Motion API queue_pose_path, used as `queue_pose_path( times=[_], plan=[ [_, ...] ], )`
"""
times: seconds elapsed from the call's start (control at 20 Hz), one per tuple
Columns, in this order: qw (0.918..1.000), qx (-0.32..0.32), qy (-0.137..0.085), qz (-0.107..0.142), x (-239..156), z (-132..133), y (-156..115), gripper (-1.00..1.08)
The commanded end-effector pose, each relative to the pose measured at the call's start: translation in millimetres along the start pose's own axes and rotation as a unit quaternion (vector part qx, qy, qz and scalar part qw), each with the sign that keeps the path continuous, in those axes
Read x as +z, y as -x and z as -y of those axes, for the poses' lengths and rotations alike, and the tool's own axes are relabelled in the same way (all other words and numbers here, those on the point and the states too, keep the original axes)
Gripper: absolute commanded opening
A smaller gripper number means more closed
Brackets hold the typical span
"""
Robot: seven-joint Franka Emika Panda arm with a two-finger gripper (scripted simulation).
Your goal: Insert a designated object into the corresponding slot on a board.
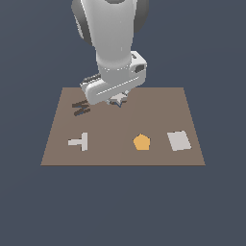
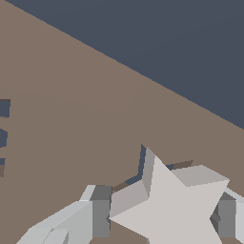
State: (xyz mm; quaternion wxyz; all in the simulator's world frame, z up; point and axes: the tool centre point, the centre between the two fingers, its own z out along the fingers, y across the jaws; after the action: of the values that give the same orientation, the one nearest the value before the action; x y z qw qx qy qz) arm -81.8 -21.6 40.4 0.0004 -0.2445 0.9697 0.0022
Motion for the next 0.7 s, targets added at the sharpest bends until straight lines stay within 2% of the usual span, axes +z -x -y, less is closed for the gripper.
queue_pose_path(
  times=[0.0, 0.55, 0.6, 0.65],
  plan=[
    [1.0, -0.008, 0.0, 0.0, -0.1, 0.5, 1.0, -1.0],
    [0.9999, -0.01, 0.0, 0.0, 10.1, 0.4, 1.3, -1.0],
    [0.9999, -0.01, 0.0, 0.0, 10.1, 0.4, 1.3, 1.0],
    [0.9999, -0.01, 0.0, 0.0, 10.1, 0.4, 1.3, 1.0]
  ],
)
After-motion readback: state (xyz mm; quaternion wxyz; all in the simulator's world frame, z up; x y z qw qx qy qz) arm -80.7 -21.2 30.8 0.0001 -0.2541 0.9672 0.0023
